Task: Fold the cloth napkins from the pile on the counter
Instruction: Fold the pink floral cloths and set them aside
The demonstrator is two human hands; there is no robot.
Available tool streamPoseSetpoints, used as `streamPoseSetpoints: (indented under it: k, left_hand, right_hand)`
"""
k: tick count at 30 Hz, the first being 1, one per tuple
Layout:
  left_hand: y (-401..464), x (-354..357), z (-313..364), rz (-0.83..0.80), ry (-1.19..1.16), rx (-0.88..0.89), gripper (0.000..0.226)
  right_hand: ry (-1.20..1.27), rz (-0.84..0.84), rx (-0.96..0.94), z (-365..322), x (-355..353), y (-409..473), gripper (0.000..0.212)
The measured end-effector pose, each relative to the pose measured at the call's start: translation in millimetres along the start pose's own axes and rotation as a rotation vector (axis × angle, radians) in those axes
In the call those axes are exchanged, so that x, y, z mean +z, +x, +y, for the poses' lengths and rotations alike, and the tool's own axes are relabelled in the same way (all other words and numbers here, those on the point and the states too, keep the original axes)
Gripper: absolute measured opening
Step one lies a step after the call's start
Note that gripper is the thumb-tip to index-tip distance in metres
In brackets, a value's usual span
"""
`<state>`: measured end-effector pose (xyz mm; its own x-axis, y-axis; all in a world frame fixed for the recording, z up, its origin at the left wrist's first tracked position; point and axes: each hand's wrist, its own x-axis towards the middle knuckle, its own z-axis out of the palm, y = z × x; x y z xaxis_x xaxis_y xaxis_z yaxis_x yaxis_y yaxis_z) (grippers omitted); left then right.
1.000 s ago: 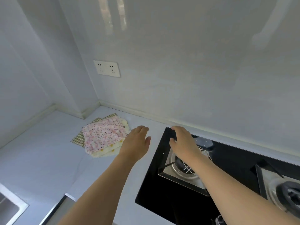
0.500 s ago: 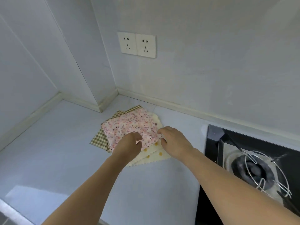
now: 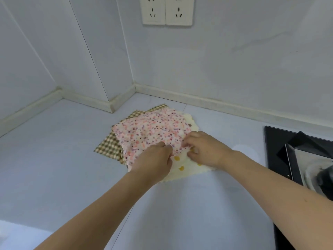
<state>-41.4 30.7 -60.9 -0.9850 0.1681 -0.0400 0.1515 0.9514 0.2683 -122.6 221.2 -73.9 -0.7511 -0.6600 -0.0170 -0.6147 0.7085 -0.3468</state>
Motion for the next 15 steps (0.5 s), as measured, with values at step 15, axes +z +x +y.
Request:
streamPoseSetpoints:
  k: [15]
  left_hand:
    - [-83,-85,30,0.235,-0.123,0.148,0.017]
  right_hand:
    - [0.276,0.725,0.037,-105,-59,-89,0.017]
